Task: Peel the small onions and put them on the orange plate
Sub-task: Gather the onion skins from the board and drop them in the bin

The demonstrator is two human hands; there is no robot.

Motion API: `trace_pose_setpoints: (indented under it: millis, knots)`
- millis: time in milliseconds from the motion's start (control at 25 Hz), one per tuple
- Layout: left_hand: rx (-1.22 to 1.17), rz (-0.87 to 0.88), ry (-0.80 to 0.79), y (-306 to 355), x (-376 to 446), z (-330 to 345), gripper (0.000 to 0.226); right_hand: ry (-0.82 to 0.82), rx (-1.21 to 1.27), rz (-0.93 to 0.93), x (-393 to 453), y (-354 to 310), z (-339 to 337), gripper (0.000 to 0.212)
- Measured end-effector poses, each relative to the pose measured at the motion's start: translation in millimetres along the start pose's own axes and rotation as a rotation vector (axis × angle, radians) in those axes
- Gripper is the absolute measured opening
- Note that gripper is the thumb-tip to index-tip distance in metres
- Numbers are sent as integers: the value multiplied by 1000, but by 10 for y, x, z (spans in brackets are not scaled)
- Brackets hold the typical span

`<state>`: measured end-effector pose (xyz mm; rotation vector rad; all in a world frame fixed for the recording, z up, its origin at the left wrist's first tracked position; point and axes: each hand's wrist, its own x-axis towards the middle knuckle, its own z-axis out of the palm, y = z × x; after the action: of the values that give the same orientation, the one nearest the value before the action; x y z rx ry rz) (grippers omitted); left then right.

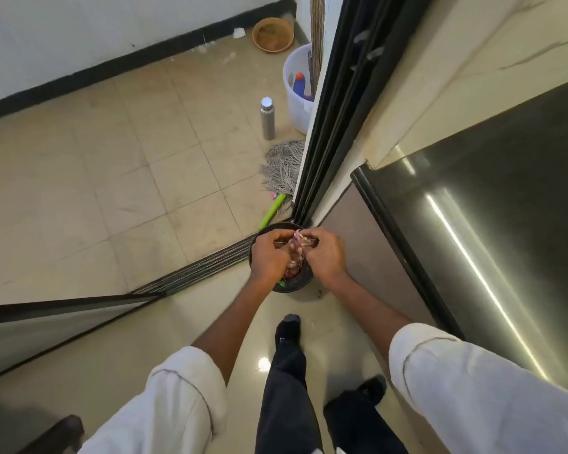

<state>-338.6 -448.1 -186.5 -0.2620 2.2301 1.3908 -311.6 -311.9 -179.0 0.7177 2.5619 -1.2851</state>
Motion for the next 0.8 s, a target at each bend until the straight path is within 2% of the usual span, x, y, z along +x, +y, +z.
trace_pose_setpoints:
  millis: [200, 320, 440, 640, 800]
  knots:
    - [276, 46, -181, -218, 364, -124, 52, -122, -113, 66, 339, 113, 217, 40]
    - [293, -16, -160, -276, 444, -181, 55, -53, -133, 96, 401, 143, 209, 43]
    - [289, -24, -95, -149, 287, -170, 42, 2, -44, 117, 285, 79, 61, 38]
    - [198, 206, 41, 647, -265, 16, 21, 220, 188, 56, -190, -324, -664, 26]
    - [200, 485, -103, 1355, -774, 413, 16, 424, 288, -27, -703, -306, -1474, 20]
